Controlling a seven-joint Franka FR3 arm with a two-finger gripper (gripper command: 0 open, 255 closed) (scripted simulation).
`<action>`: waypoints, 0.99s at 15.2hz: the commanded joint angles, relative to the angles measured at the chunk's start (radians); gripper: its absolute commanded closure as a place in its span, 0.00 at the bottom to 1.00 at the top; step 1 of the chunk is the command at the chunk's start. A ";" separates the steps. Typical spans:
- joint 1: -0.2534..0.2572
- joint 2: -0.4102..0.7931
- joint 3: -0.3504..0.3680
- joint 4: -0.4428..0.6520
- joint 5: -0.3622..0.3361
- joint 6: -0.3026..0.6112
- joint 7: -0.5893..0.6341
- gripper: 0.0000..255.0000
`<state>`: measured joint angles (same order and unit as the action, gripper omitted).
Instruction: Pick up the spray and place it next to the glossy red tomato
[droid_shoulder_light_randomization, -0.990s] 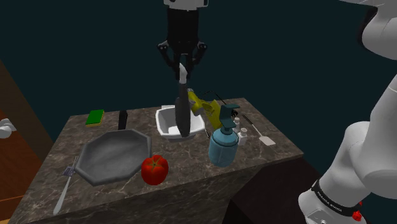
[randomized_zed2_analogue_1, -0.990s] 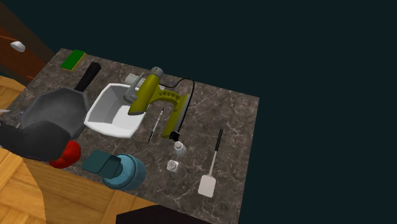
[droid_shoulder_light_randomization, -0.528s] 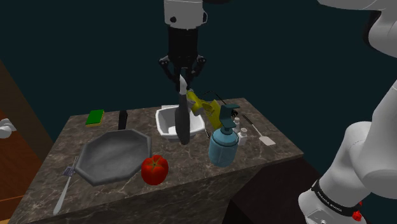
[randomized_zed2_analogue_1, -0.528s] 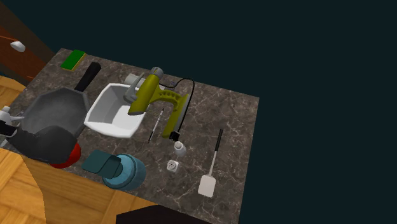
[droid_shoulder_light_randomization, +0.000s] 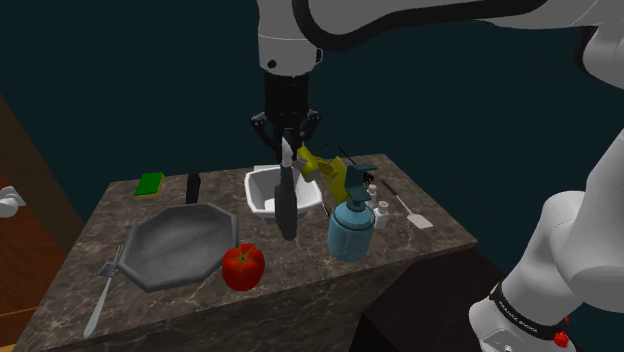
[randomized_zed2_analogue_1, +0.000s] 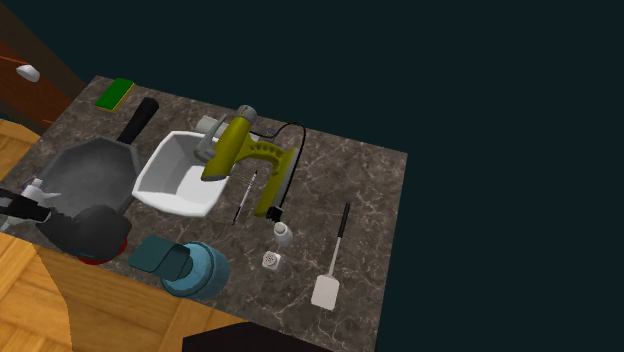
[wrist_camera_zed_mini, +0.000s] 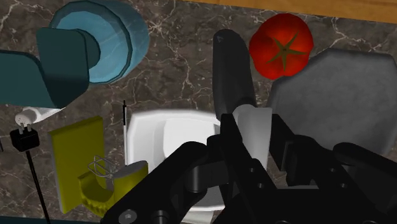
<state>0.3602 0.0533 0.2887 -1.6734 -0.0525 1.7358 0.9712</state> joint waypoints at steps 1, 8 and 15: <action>-0.001 -0.005 -0.001 -0.030 0.001 0.027 -0.001 1.00; -0.002 -0.003 -0.002 -0.122 -0.001 0.120 0.003 1.00; -0.002 0.010 -0.002 -0.201 -0.006 0.212 0.009 1.00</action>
<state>0.3580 0.0623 0.2864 -1.8641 -0.0581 1.9350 0.9787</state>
